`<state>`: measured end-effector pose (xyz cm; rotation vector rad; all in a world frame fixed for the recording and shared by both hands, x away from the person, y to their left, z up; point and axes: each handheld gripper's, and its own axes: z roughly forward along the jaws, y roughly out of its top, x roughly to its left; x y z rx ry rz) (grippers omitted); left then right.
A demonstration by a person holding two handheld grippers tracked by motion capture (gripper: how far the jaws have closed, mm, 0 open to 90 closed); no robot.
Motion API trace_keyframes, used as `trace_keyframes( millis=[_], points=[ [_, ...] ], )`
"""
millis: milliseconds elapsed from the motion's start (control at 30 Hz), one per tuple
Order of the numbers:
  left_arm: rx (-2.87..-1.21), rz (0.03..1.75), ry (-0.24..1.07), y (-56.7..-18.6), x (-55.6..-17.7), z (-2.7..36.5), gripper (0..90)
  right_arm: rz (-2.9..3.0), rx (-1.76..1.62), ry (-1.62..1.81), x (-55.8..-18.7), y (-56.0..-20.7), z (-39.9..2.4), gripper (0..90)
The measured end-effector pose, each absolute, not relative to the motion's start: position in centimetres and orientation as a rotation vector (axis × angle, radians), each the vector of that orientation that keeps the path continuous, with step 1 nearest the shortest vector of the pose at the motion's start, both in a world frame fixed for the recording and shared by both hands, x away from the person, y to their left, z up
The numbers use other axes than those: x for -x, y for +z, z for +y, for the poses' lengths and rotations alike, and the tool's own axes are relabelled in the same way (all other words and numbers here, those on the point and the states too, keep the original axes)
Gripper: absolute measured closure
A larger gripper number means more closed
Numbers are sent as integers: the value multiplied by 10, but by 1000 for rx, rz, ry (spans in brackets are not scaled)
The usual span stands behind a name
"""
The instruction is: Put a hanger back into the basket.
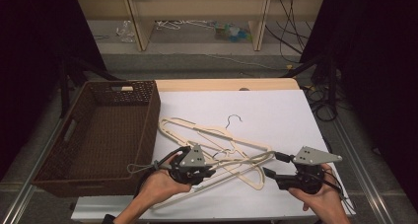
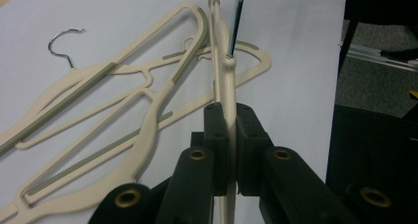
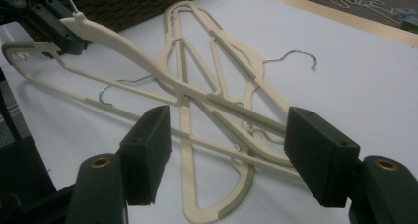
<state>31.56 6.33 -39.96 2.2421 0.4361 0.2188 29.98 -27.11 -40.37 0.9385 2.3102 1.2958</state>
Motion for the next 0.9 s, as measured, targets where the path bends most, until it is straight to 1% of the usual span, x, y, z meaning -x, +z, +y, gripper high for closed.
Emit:
trace_keyframes(
  millis=[167, 300, 367, 600, 700, 767, 800, 833, 867, 900],
  points=[
    [-2193, 463, 256, -391, -317, 74, 858, 2296, -924, 1305, -299, -402, -272, 357],
    [-2140, 513, 286, -374, -318, 91, 858, 2300, -910, 1316, -299, -400, -273, 358],
    [-2089, 551, 274, -364, -320, 102, 858, 2300, -904, 1327, -298, -399, -272, 358],
    [-1849, 662, 244, -323, -317, 154, 858, 2334, -878, 1306, -300, -407, -268, 353],
    [-1770, 699, 261, -303, -313, 178, 858, 2348, -870, 1290, -300, -410, -265, 345],
    [-1748, 704, 294, -289, -312, 194, 857, 2365, -868, 1288, -300, -412, -263, 330],
    [-1742, 723, 320, -278, -311, 208, 857, 2362, -864, 1284, -300, -413, -263, 322],
    [-1742, 723, 320, -278, -311, 208, 858, 2362, -864, 1284, -300, -413, -263, 322],
    [-1742, 742, 363, -268, -310, 222, 858, 2370, -863, 1280, -300, -414, -262, 308],
    [-1742, 742, 363, -268, -310, 222, 858, 2370, -863, 1280, -300, -414, -262, 308]
  ],
)
